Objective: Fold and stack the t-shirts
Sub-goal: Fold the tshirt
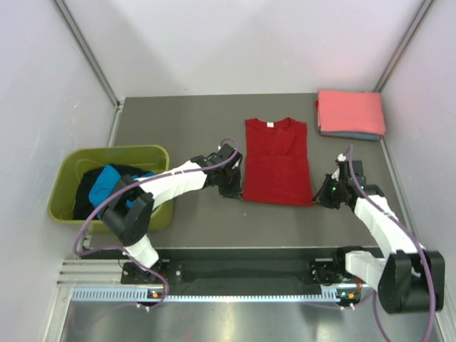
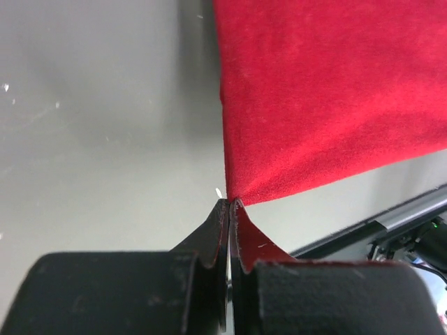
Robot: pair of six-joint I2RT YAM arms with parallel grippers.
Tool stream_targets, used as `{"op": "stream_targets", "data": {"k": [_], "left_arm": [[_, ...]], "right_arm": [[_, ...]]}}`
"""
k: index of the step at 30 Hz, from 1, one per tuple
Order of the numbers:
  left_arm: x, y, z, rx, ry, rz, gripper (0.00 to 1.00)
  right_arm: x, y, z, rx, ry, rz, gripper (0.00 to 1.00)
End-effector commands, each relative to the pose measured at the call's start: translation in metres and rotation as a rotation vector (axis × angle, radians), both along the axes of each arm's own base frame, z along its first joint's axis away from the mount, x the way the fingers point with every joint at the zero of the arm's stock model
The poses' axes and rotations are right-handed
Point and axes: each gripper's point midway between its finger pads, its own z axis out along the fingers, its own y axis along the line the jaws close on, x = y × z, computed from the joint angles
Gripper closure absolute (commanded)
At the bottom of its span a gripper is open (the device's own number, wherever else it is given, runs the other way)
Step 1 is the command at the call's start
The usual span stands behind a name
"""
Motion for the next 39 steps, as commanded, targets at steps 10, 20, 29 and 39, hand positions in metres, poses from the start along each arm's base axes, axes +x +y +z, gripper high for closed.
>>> {"op": "stream_targets", "data": {"k": [10, 20, 29, 39], "left_arm": [[-0.011, 0.005, 0.067, 0.044, -0.14, 0.05, 1.0], [0.08, -0.008, 0.101, 0.097, -0.25, 0.091, 1.0], [0.207, -0.015, 0.116, -0.024, -0.314, 0.146, 1.0], [0.312, -0.016, 0.115, -0.206, -0.574, 0.139, 1.0]], "right_arm": [[-0.009, -0.019, 0.065, -0.067, -0.152, -0.077, 1.0], [0.083, -0.018, 0.134, -0.113, -0.308, 0.002, 1.0], [0.199, -0.008, 0.144, -0.085, -0.304, 0.042, 1.0], [0.3, 0.004, 0.104, -0.004, -0.31, 0.073, 1.0]]}}
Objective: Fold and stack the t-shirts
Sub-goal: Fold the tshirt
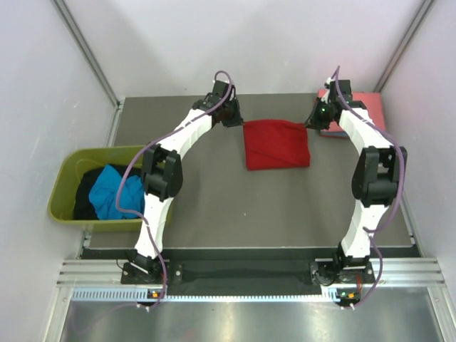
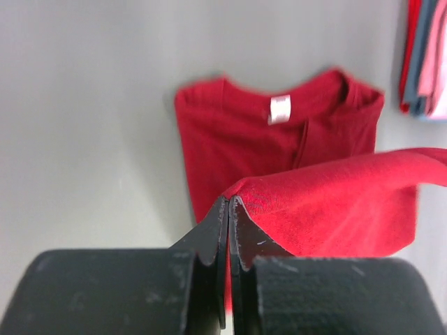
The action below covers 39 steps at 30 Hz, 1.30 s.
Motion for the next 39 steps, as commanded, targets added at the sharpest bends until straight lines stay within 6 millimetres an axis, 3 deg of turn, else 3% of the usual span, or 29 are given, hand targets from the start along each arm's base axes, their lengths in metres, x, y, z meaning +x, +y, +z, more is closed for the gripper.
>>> {"op": "stream_targets", "data": {"k": [1, 3, 4, 5, 6, 7, 8, 10, 12, 17, 21, 24, 33, 36, 39], "left_arm": [[0.046, -0.01, 0.034, -0.101, -0.224, -0.031, 1.0], [0.062, -0.014, 0.041, -0.142, -0.299, -0.038, 1.0], [0.067, -0.016, 0.029, -0.139, -0.301, -0.04, 1.0], [0.072, -0.018, 0.025, -0.147, -0.316, -0.043, 1.0], [0.078, -0.022, 0.03, -0.174, -0.345, -0.058, 1.0], [0.081, -0.025, 0.012, -0.179, -0.326, -0.066, 1.0], [0.085, -0.03, 0.017, -0.2, -0.344, -0.082, 1.0], [0.09, -0.036, 0.0, -0.215, -0.339, -0.094, 1.0], [0.095, -0.037, -0.005, -0.226, -0.352, -0.093, 1.0], [0.114, -0.035, -0.011, -0.259, -0.399, -0.058, 1.0], [0.121, -0.023, -0.018, -0.224, -0.399, -0.007, 1.0], [0.12, -0.018, -0.013, -0.22, -0.405, 0.006, 1.0], [0.121, -0.006, 0.028, -0.202, -0.467, 0.049, 1.0], [0.123, -0.001, 0.029, -0.173, -0.476, 0.072, 1.0], [0.127, 0.002, 0.016, -0.151, -0.47, 0.078, 1.0]], "right_arm": [[0.045, -0.006, 0.022, 0.033, -0.123, -0.006, 1.0], [0.056, -0.005, 0.019, 0.054, -0.135, -0.01, 0.99], [0.063, -0.003, 0.01, 0.065, -0.127, -0.014, 0.99], [0.069, 0.001, 0.013, 0.092, -0.15, -0.008, 0.99], [0.076, -0.015, 0.003, 0.102, -0.138, -0.037, 0.99], [0.083, -0.017, 0.008, 0.108, -0.156, -0.041, 0.99], [0.086, -0.019, -0.001, 0.107, -0.138, -0.052, 1.0], [0.092, -0.024, 0.0, 0.106, -0.145, -0.071, 1.0], [0.095, -0.029, -0.002, 0.103, -0.148, -0.089, 1.0], [0.102, -0.038, 0.0, 0.112, -0.187, -0.123, 1.0], [0.113, -0.028, -0.019, 0.167, -0.165, -0.069, 1.0], [0.117, -0.03, -0.016, 0.167, -0.182, -0.067, 1.0], [0.125, -0.036, -0.011, 0.184, -0.22, -0.074, 1.0], [0.126, -0.038, -0.014, 0.182, -0.218, -0.076, 1.0], [0.127, -0.035, -0.019, 0.195, -0.213, -0.071, 0.99]]}}
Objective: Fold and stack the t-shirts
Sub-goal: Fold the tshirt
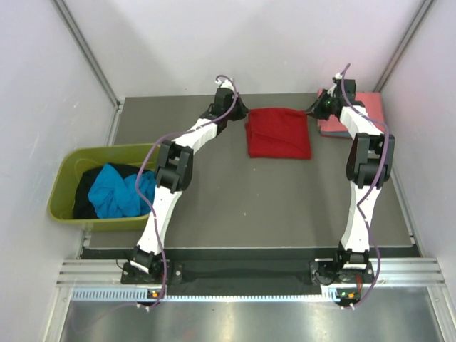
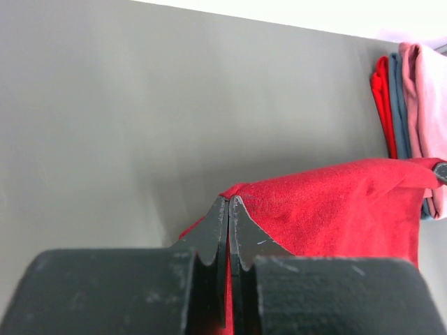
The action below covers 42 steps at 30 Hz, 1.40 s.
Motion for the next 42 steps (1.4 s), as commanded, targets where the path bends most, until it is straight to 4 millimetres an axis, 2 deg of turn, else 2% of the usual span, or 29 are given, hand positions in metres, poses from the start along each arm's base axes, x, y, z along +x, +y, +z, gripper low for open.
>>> {"op": "stream_targets", "data": {"k": [1, 2, 4, 7, 9, 10, 11, 12, 13, 14, 15, 20, 25, 31, 32, 36, 42], "left_arm": [[0.019, 0.022, 0.061, -0.008, -0.142, 0.062, 1.0], [0.02, 0.023, 0.057, -0.012, -0.137, 0.063, 0.97], [0.019, 0.02, 0.047, -0.015, -0.122, 0.037, 0.88], [0.016, 0.027, 0.045, 0.028, -0.099, 0.052, 0.79], [0.007, 0.037, 0.055, 0.071, -0.086, 0.065, 0.74], [0.001, 0.041, 0.057, 0.089, -0.077, 0.073, 0.73], [-0.011, 0.046, 0.041, 0.125, -0.037, 0.066, 0.71], [-0.019, 0.049, 0.064, 0.121, -0.059, 0.062, 0.69], [-0.026, 0.05, 0.065, 0.127, -0.046, 0.052, 0.69], [-0.042, 0.048, 0.053, 0.142, 0.004, 0.002, 0.68], [-0.05, 0.047, 0.066, 0.137, -0.005, -0.022, 0.68], [-0.106, 0.028, 0.06, 0.101, 0.08, -0.18, 0.67], [-0.135, 0.009, 0.045, 0.114, 0.123, -0.25, 0.65], [-0.144, -0.009, 0.025, 0.168, 0.173, -0.282, 0.63], [-0.144, -0.009, 0.015, 0.183, 0.191, -0.281, 0.63], [-0.145, -0.016, -0.002, 0.218, 0.219, -0.28, 0.6], [-0.153, -0.022, -0.026, 0.252, 0.262, -0.29, 0.58]], "right_arm": [[0.022, -0.011, 0.02, 0.006, -0.102, -0.012, 0.97], [0.023, -0.011, 0.02, 0.009, -0.106, -0.009, 0.95], [0.025, -0.01, 0.022, 0.01, -0.114, 0.002, 0.81], [0.026, -0.015, 0.033, 0.002, -0.115, 0.005, 0.71], [0.021, -0.018, 0.047, -0.004, -0.126, 0.007, 0.66], [0.016, -0.02, 0.049, -0.017, -0.12, 0.012, 0.65], [0.009, -0.019, 0.064, -0.023, -0.128, 0.014, 0.64], [-0.001, -0.016, 0.059, -0.014, -0.108, 0.034, 0.64], [-0.008, -0.013, 0.059, -0.015, -0.104, 0.048, 0.64], [-0.017, -0.012, 0.074, -0.015, -0.121, 0.055, 0.64], [-0.029, -0.009, 0.063, -0.012, -0.083, 0.06, 0.64], [-0.076, -0.003, 0.048, -0.047, -0.022, 0.123, 0.65], [-0.097, 0.0, 0.029, -0.104, 0.013, 0.167, 0.62], [-0.107, -0.006, 0.005, -0.181, 0.077, 0.176, 0.61], [-0.109, -0.006, 0.0, -0.189, 0.089, 0.177, 0.61], [-0.115, -0.008, -0.015, -0.204, 0.119, 0.184, 0.6], [-0.118, -0.001, -0.033, -0.186, 0.139, 0.197, 0.59]]}}
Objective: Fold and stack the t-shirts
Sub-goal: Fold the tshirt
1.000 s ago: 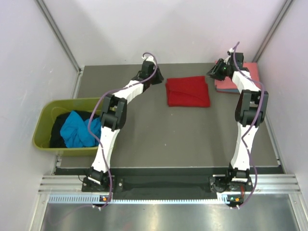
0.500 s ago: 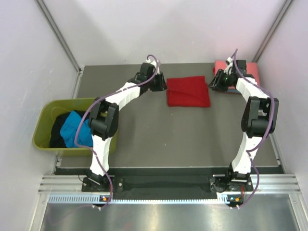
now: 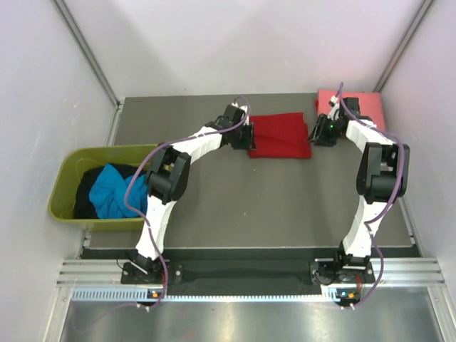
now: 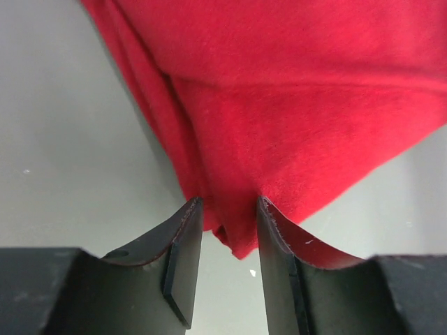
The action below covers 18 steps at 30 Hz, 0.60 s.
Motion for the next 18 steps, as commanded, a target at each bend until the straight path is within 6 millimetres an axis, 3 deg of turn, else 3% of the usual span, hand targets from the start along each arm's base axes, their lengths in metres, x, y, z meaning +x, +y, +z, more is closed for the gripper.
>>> {"op": "stream_targets", "data": {"k": [1, 6, 8, 9, 10, 11, 12, 15, 17, 18], "left_arm": [[0.002, -0.005, 0.001, 0.021, -0.023, -0.008, 0.58], [-0.003, -0.005, -0.009, 0.038, -0.009, -0.013, 0.63], [-0.008, -0.005, -0.011, 0.034, -0.001, -0.018, 0.75], [-0.01, -0.004, -0.012, 0.033, 0.006, -0.018, 0.82], [-0.014, -0.004, -0.012, 0.024, 0.014, -0.017, 0.95], [-0.016, -0.003, -0.013, 0.021, 0.021, -0.015, 1.0], [-0.019, -0.002, -0.012, 0.021, 0.029, -0.008, 1.0], [-0.037, 0.01, -0.019, 0.037, 0.073, 0.028, 1.0], [-0.05, 0.015, -0.013, 0.043, 0.106, 0.056, 1.0], [-0.063, 0.02, -0.022, 0.058, 0.139, 0.059, 1.0]], "right_arm": [[0.004, 0.008, -0.007, -0.014, -0.023, 0.03, 0.59], [-0.004, 0.014, -0.022, -0.005, 0.0, 0.033, 0.59], [-0.008, 0.017, -0.029, 0.01, 0.01, 0.032, 0.63], [-0.01, 0.017, -0.03, 0.015, 0.012, 0.03, 0.67], [-0.014, 0.018, -0.032, 0.022, 0.015, 0.029, 0.74], [-0.017, 0.019, -0.031, 0.03, 0.018, 0.026, 0.94], [-0.02, 0.019, -0.032, 0.025, 0.023, 0.024, 1.0], [-0.043, 0.014, -0.032, -0.005, 0.047, -0.018, 1.0], [-0.065, 0.015, -0.031, 0.0, 0.055, -0.039, 1.0], [-0.073, 0.014, -0.032, -0.003, 0.063, -0.053, 1.0]]}}
